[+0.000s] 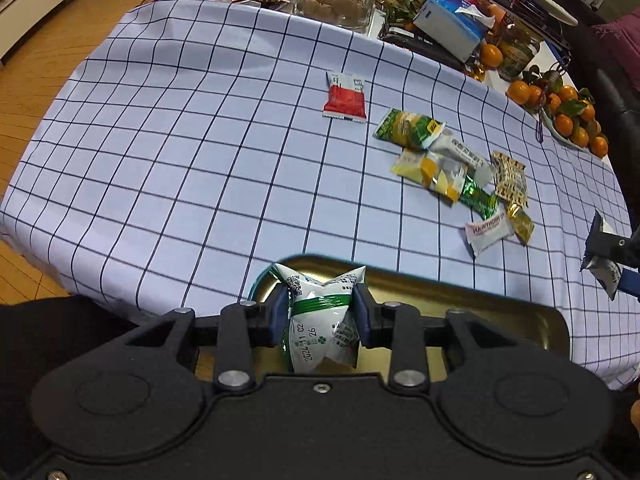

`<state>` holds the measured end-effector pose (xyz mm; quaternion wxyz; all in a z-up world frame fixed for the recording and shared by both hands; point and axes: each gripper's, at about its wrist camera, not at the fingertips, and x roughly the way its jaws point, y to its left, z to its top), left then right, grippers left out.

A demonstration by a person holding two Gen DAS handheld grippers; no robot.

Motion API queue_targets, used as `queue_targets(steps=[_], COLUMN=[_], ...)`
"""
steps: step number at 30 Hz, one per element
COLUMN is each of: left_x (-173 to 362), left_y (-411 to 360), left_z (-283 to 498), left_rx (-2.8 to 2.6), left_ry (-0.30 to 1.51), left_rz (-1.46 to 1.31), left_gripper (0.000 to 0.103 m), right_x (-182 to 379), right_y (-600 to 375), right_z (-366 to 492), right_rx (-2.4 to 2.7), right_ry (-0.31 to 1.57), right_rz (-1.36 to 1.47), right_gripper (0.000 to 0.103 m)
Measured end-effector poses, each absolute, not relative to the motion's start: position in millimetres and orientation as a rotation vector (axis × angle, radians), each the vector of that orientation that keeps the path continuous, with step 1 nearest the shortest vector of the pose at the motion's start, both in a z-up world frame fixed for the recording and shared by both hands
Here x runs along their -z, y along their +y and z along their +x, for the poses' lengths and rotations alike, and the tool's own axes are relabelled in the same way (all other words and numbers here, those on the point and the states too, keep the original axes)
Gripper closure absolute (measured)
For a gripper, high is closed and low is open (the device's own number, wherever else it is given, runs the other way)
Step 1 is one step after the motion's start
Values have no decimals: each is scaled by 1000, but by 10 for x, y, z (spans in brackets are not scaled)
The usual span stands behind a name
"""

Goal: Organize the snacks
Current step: 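Carry both packets over the gold tray and open right tool to drop its packet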

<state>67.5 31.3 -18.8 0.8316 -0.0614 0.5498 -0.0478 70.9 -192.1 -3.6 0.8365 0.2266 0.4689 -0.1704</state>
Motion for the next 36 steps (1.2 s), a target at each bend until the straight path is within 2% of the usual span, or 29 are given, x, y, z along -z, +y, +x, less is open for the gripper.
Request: queue_targets(steps=[8,17,36], left_x=[181,247,300], left_y=[213,60,123], left_z=[262,-66,-231], left_rx=[135,162,184], left_ry=[1123,1124,1191], left_rz=[-59,17,1], left_gripper=[60,60,59], right_x=[32,235,384], right_y=[-1743,-1638,-1564], right_z=[-6,-524,-738], right_rx=[330,334,307], right_ry=[925,988,1069], right_rz=[488,574,574], right_gripper=[55,55,55])
